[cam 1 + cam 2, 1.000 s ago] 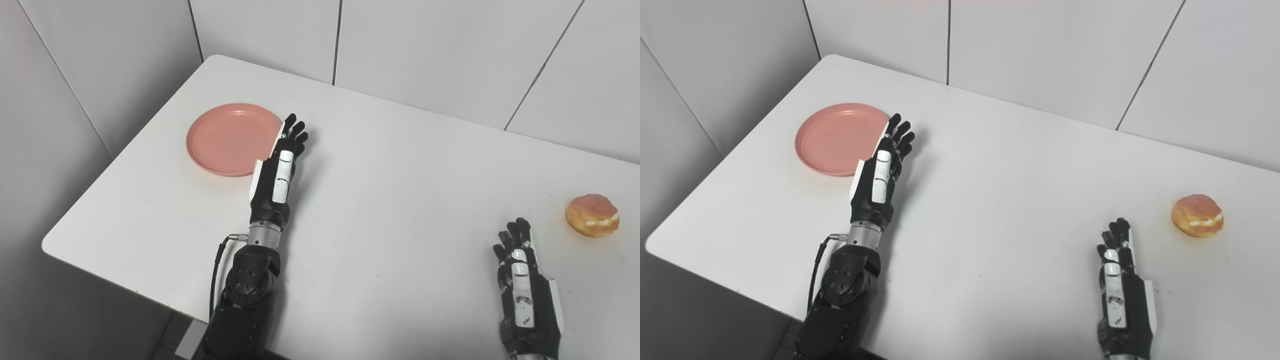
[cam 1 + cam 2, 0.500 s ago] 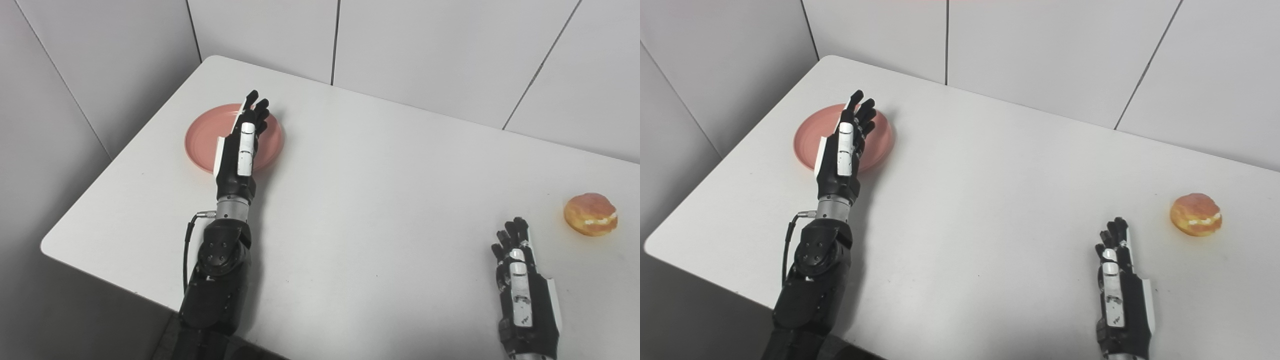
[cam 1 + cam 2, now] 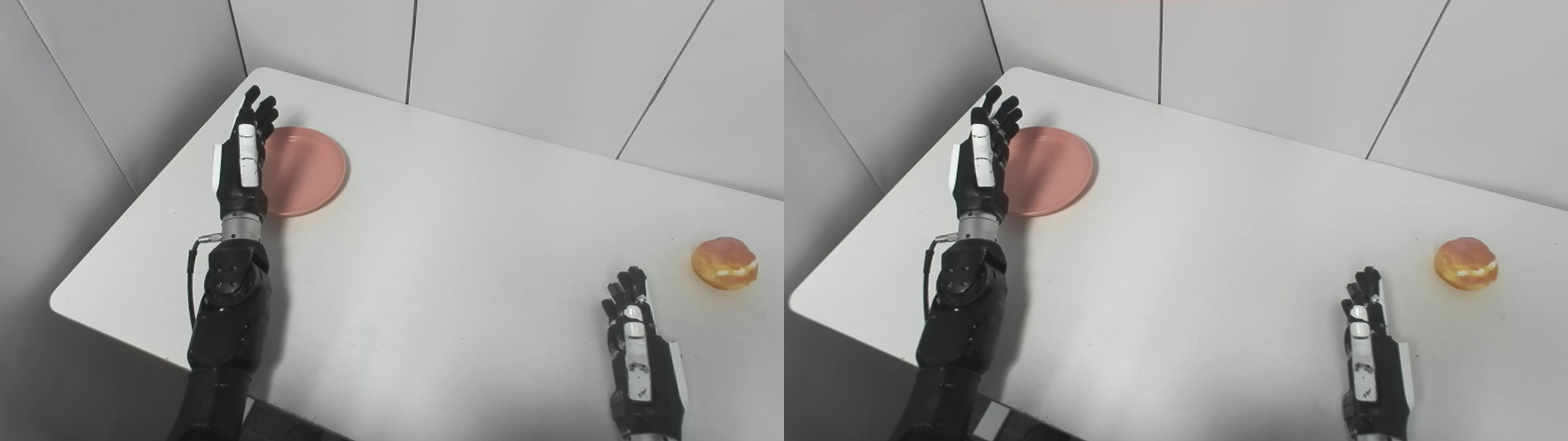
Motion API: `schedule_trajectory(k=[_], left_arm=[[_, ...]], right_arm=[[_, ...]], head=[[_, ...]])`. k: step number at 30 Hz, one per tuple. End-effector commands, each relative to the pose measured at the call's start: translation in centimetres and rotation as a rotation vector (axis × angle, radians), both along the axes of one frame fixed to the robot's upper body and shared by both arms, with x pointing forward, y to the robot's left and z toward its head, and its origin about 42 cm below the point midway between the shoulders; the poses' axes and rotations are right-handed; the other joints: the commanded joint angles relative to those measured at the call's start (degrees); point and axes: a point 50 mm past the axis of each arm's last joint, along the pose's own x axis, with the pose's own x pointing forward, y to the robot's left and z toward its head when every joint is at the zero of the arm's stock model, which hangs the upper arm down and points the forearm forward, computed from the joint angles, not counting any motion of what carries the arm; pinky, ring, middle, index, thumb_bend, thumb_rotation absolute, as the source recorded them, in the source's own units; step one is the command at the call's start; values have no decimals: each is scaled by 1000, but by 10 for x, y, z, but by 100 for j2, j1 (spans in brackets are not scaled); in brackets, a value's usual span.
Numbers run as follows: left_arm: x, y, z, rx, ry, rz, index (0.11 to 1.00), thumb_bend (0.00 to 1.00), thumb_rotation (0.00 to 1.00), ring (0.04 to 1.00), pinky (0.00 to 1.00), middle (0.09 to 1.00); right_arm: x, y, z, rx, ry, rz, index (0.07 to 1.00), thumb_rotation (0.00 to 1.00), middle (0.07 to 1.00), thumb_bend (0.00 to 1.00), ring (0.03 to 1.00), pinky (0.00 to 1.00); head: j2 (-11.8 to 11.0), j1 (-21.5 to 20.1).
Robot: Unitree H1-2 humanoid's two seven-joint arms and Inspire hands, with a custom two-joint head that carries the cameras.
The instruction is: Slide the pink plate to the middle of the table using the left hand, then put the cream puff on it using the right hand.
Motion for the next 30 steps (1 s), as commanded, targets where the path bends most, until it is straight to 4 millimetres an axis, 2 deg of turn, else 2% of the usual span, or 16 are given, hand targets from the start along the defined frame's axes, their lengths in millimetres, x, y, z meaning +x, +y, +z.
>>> schedule_trajectory(k=[1, 6, 9, 13, 18, 30], left_arm=[[10, 18, 24, 34, -65, 20, 858, 895, 1000, 846, 892, 839], [20, 37, 21, 43, -42, 57, 841, 904, 1000, 827, 853, 818], [26, 51, 19, 55, -28, 47, 867, 911, 1000, 856, 875, 847], [30, 61, 23, 32, -27, 90, 853, 914, 1000, 849, 880, 836], [38, 76, 19, -18, -26, 135, 793, 932, 1000, 792, 805, 777], [47, 100, -12, -36, 61, 130, 781, 892, 1000, 781, 791, 762]], right_arm=[[-3, 1, 4, 2, -56, 5, 1000, 924, 1000, 569, 1000, 1000], [-4, 0, 4, 5, -54, 14, 1000, 921, 1000, 572, 1000, 1000], [-4, 0, 3, 2, -49, 11, 1000, 913, 1000, 581, 1000, 1000], [-4, -2, 2, -1, -48, 14, 1000, 915, 1000, 585, 1000, 1000], [-4, -3, 2, 12, -45, 13, 1000, 894, 1000, 596, 1000, 1000], [-3, -6, 4, 11, -37, 26, 1000, 898, 1000, 614, 1000, 1000]], head=[[-2, 3], [15, 21], [2, 23], [17, -30], [66, -15], [121, -2]])
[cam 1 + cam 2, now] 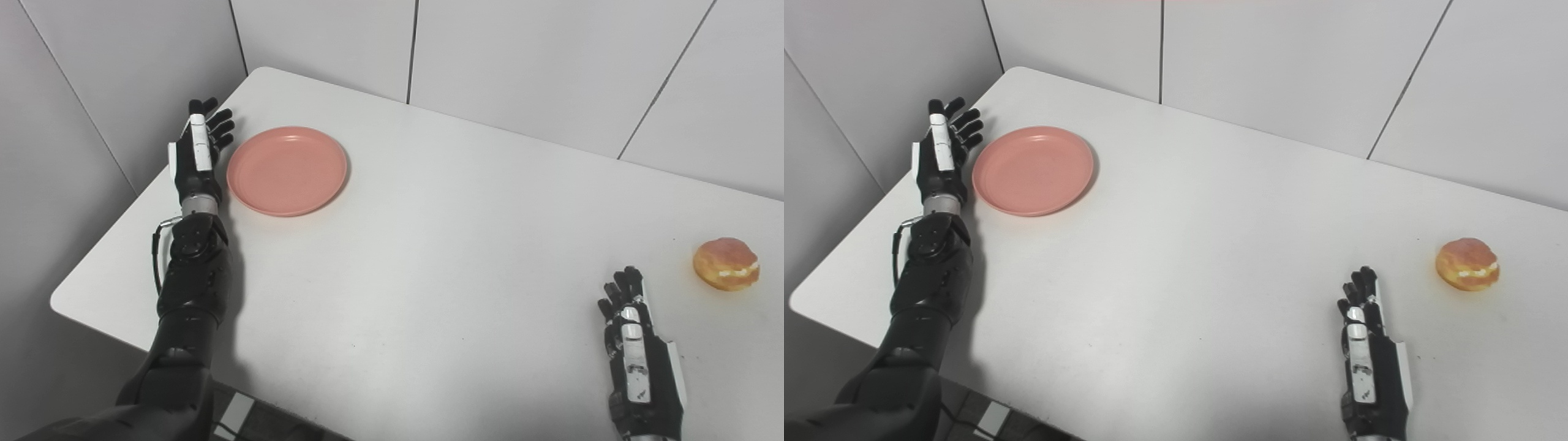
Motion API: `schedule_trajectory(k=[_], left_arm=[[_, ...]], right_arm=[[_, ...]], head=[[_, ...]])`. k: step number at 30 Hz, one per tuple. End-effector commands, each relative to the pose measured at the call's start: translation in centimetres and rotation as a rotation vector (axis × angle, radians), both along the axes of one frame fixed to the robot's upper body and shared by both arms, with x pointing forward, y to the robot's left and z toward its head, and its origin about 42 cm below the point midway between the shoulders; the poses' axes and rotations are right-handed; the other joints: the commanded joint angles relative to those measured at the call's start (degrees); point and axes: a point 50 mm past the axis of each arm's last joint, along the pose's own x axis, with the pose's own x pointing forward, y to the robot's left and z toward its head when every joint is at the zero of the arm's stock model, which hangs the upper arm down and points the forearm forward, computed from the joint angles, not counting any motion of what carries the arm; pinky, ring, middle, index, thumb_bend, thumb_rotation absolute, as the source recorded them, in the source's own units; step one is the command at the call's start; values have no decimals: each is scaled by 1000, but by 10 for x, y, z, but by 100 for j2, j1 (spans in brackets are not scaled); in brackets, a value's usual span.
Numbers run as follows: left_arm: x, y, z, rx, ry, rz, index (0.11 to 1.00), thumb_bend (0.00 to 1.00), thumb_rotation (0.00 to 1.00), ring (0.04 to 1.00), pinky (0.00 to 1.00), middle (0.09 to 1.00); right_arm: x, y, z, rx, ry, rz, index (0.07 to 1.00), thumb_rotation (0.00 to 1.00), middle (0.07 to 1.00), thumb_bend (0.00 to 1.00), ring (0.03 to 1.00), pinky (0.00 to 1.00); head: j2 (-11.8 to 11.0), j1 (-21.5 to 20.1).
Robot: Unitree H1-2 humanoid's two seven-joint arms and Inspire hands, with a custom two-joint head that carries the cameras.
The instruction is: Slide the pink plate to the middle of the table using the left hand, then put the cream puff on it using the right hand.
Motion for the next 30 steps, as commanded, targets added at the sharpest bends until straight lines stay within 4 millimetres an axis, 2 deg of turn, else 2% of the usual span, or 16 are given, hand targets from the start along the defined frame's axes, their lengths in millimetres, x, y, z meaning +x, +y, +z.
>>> schedule_trajectory(k=[1, 9, 14, 20, 23, 27, 30], left_arm=[[10, 9, 23, 47, -84, -18, 775, 890, 1000, 778, 788, 761], [9, 16, 11, 36, -51, -49, 797, 839, 1000, 801, 816, 790], [11, 13, 5, 29, -36, -49, 807, 797, 1000, 807, 838, 786], [18, 4, 2, -3, -22, -74, 843, 802, 1000, 825, 845, 805], [20, -8, 5, -3, -13, -81, 807, 829, 1000, 823, 836, 798], [19, -19, 6, 52, 19, -120, 857, 808, 1000, 855, 921, 842], [19, -22, 5, 74, 45, -125, 848, 791, 1000, 872, 941, 847]], right_arm=[[-1, -2, 5, 3, -33, 4, 1000, 898, 1000, 618, 1000, 1000], [-1, -3, 5, 2, -36, -8, 1000, 890, 1000, 625, 1000, 1000], [0, -4, 5, 3, -34, -4, 1000, 895, 1000, 622, 1000, 1000], [0, -4, 5, 0, -36, -8, 1000, 899, 1000, 618, 1000, 1000], [1, -4, 6, 2, -35, -8, 1000, 895, 1000, 622, 1000, 1000], [0, -4, 7, 1, -37, -10, 1000, 884, 1000, 624, 1000, 1000], [0, -4, 8, 1, -37, -9, 1000, 887, 1000, 621, 1000, 1000]], head=[[-2, -2], [7, 9], [5, 23], [12, 4], [16, 5], [31, 3], [34, 5]])
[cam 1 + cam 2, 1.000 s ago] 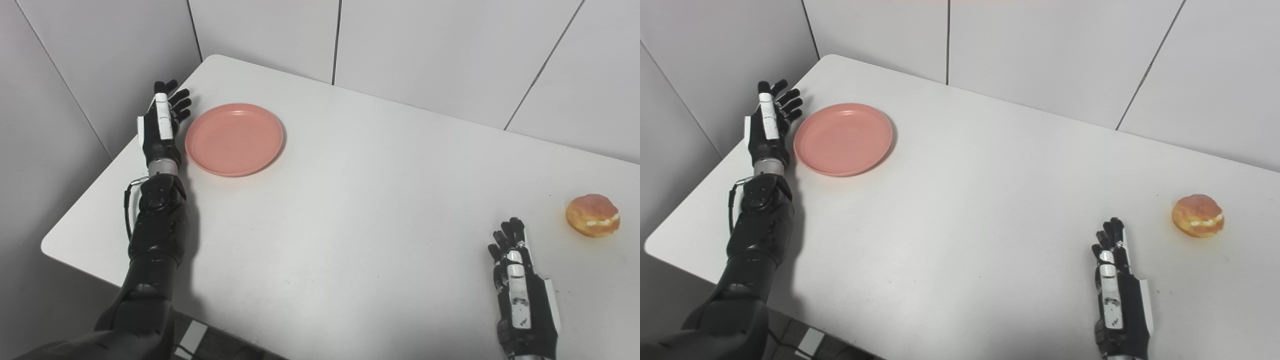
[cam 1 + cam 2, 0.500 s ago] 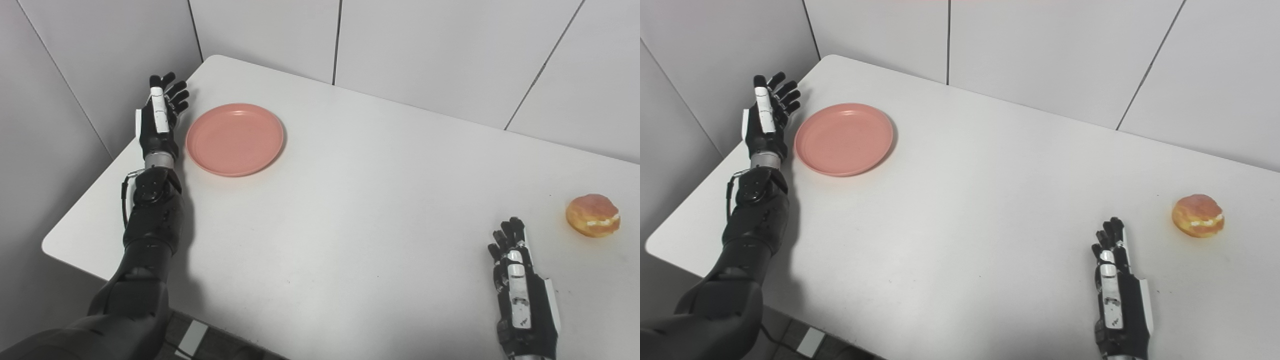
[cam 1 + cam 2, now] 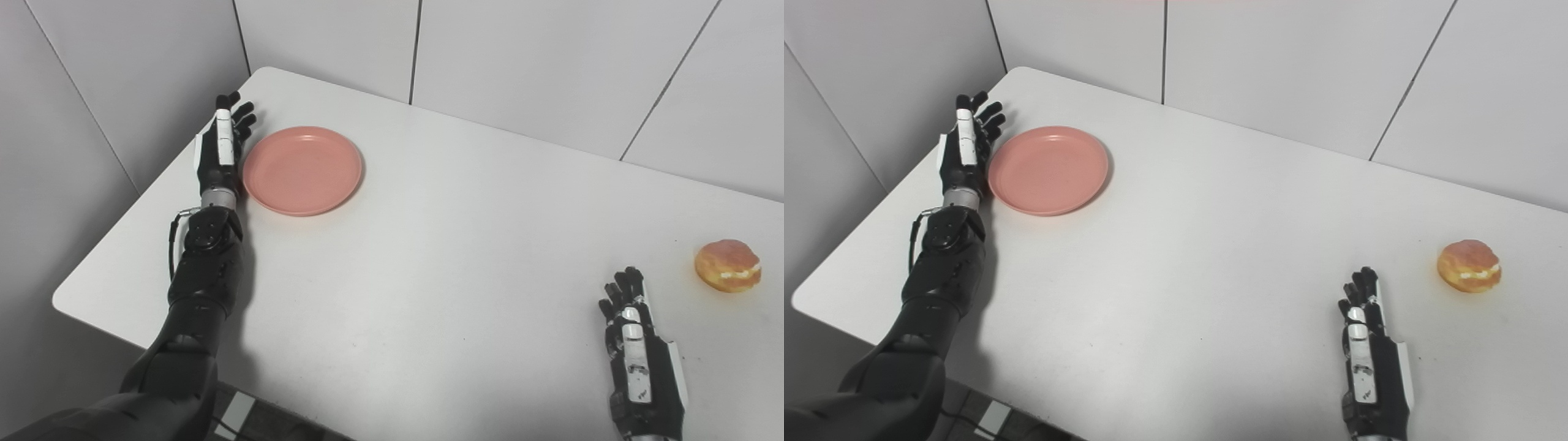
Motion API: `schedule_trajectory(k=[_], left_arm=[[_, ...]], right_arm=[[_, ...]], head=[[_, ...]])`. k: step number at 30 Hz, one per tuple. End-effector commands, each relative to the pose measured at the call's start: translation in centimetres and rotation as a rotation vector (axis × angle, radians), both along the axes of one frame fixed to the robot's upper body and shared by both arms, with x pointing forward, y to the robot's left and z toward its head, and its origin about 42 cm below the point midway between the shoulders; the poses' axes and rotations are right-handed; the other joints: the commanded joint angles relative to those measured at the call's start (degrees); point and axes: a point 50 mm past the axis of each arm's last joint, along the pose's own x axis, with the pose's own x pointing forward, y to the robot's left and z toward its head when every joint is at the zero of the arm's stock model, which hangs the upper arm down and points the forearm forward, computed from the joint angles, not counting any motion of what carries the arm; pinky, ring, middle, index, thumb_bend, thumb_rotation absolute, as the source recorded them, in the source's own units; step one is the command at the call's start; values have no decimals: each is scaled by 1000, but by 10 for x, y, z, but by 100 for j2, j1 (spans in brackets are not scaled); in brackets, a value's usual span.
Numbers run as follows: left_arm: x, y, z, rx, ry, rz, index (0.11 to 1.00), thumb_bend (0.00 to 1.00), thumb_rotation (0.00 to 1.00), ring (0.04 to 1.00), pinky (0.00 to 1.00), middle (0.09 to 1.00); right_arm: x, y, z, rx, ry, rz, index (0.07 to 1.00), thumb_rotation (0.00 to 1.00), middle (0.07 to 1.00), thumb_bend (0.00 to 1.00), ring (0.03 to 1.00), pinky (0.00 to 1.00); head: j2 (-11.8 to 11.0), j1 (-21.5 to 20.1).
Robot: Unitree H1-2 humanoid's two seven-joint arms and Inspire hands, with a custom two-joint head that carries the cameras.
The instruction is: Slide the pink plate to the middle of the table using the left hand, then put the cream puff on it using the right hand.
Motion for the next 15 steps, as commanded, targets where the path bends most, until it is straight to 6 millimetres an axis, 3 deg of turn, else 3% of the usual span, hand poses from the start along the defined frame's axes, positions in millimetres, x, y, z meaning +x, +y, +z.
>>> schedule_trajectory(k=[1, 15], left_arm=[[1, 2, 4, 25, 3, 2, 844, 784, 1000, 873, 943, 848], [6, 1, -8, 34, 58, -52, 850, 870, 1000, 883, 938, 846]], right_arm=[[0, -2, 7, 4, -34, -4, 1000, 886, 1000, 621, 1000, 1000], [1, -3, 8, -1, -41, -7, 1000, 894, 1000, 598, 1000, 1000]], head=[[-1, -3], [-1, -3]])
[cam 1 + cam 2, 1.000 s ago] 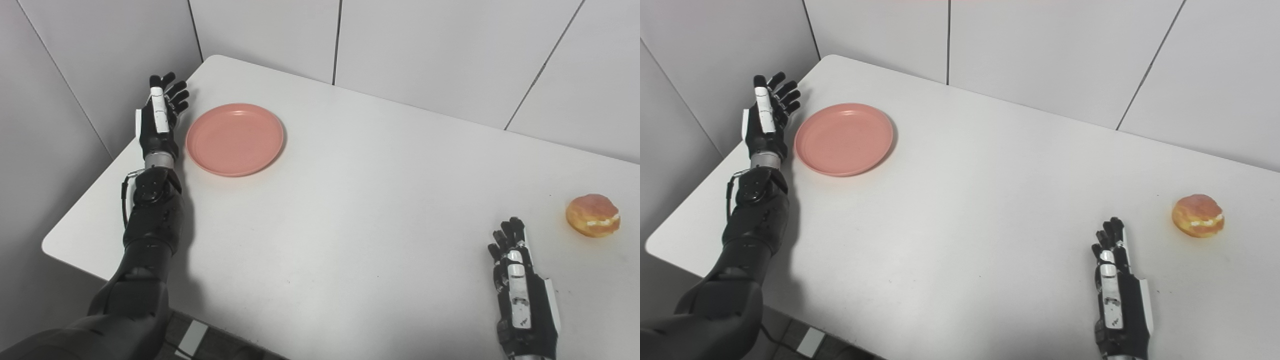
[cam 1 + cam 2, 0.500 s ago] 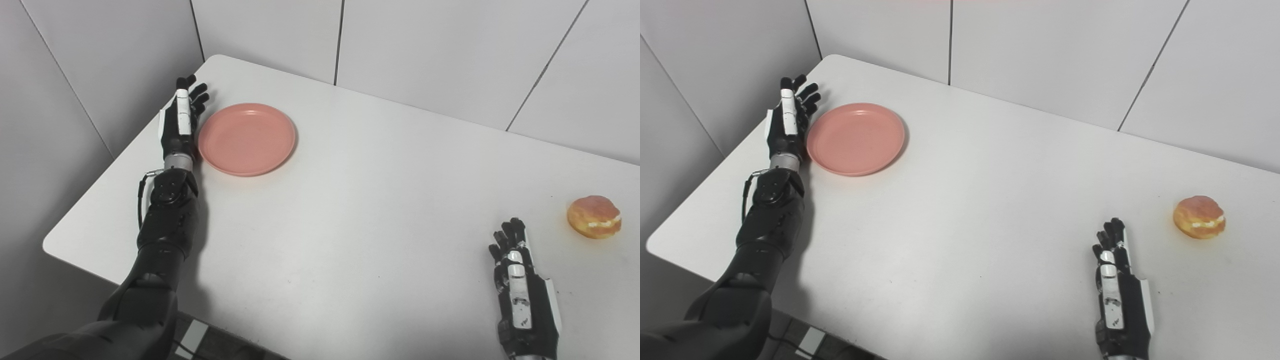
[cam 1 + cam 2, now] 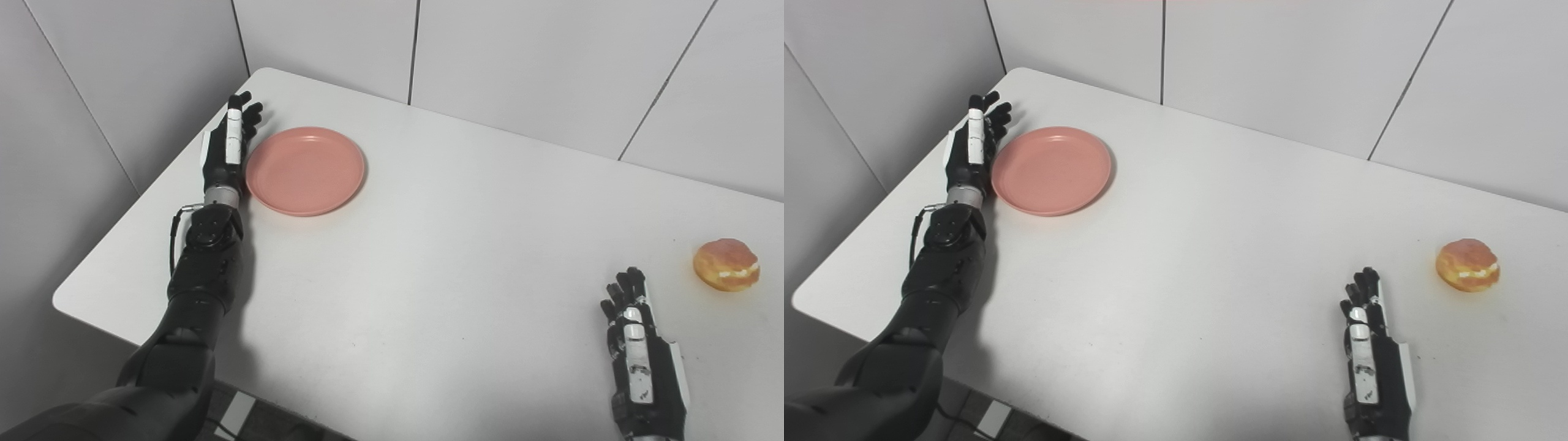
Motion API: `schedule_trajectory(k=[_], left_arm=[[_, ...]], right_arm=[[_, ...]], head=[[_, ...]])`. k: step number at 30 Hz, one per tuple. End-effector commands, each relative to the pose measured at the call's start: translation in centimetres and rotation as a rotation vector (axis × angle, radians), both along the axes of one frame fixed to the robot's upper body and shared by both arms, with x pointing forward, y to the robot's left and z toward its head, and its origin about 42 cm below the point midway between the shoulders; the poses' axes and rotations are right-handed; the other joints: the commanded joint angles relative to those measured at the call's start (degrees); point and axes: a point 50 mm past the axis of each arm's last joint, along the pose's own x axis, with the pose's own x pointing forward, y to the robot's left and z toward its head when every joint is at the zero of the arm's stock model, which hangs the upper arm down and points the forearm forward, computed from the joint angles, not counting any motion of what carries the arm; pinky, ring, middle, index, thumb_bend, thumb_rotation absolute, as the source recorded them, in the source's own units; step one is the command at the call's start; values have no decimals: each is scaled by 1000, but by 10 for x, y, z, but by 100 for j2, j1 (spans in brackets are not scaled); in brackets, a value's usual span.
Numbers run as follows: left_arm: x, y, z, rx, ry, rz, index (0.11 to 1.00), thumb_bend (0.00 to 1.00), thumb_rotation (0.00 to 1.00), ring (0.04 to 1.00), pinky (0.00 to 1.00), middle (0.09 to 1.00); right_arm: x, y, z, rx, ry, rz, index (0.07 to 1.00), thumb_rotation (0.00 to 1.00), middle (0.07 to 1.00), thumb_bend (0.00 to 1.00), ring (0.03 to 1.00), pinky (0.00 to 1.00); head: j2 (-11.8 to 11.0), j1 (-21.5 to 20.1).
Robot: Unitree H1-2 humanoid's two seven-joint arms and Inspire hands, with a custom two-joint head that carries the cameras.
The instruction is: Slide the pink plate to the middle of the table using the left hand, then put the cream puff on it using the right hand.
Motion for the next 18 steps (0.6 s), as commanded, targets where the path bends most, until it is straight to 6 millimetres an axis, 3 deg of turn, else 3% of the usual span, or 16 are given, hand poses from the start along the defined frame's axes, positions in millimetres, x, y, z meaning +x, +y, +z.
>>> schedule_trajectory(k=[1, 11, 18], left_arm=[[-1, -4, -5, -5, 32, -28, 855, 870, 1000, 885, 938, 851], [-5, -32, 11, -48, 49, -158, 882, 803, 1000, 885, 903, 861], [-5, -48, 16, -90, 64, -262, 878, 869, 1000, 887, 917, 862]], right_arm=[[1, -2, 8, 2, -44, -3, 1000, 894, 1000, 597, 1000, 1000], [2, -2, 8, 12, -40, -5, 1000, 875, 1000, 614, 1000, 1000], [2, -1, 8, 9, -46, -16, 1000, 873, 1000, 601, 1000, 1000]], head=[[-1, -3], [45, 1], [56, -16]])
